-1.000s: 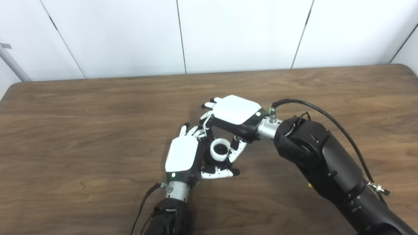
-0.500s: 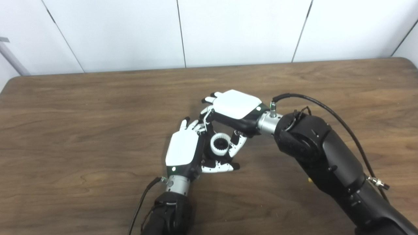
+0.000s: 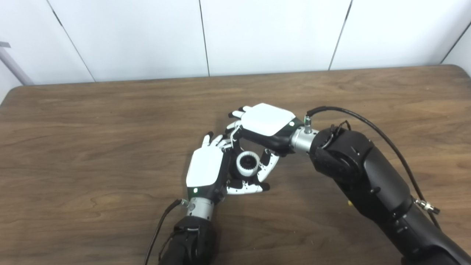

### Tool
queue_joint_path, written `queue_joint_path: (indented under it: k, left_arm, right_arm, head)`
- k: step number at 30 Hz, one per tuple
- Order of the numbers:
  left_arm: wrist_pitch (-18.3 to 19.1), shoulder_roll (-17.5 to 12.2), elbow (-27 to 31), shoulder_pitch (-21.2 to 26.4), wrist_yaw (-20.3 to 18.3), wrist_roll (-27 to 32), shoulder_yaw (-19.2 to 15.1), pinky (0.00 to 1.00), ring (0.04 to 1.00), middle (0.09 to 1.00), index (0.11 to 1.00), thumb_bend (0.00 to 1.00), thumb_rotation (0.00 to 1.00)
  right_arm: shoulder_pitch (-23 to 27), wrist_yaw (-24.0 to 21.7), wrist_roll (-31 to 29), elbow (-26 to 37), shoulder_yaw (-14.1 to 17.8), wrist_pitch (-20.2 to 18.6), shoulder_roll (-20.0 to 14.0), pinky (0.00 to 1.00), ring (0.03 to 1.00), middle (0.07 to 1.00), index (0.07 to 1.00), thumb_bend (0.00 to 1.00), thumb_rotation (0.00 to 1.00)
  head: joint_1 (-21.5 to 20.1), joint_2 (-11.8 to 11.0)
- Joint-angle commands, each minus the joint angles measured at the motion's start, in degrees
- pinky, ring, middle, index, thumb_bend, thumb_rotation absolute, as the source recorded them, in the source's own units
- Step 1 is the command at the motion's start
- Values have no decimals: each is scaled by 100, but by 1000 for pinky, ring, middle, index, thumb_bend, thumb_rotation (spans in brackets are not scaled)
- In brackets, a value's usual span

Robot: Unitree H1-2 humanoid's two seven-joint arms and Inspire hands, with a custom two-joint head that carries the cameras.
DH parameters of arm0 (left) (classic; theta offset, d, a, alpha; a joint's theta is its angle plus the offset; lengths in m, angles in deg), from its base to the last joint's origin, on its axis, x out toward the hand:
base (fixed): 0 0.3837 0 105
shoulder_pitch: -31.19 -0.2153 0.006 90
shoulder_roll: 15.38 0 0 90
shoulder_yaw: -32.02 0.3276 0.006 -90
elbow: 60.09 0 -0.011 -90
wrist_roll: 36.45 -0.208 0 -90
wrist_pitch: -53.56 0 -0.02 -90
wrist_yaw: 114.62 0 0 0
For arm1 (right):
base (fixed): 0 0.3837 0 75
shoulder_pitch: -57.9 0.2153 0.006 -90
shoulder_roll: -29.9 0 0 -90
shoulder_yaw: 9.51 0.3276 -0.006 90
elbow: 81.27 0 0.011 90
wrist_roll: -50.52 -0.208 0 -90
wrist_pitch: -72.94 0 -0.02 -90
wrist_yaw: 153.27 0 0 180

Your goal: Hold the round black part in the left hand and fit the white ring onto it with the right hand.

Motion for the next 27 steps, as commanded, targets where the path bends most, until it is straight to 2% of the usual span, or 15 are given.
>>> queue_joint_path:
  k: [1,13,27]
  left_arm:
    - [37,246,-184,-151,37,-8,148,1000,887,775,484,524,51]
    - [78,249,-191,-132,7,-21,146,1000,891,779,484,524,51]
    - [40,225,-249,-109,63,-27,142,1000,887,779,483,524,51]
  right_arm:
    - [143,5,24,129,42,7,-11,1000,977,868,618,1000,257]
    - [157,64,32,95,66,27,-11,994,972,864,618,1000,241]
    - [286,82,-219,230,413,-83,-47,989,992,884,631,1000,237]
  head:
    - [8,4]
    - [15,-1]
    - [-11,-36]
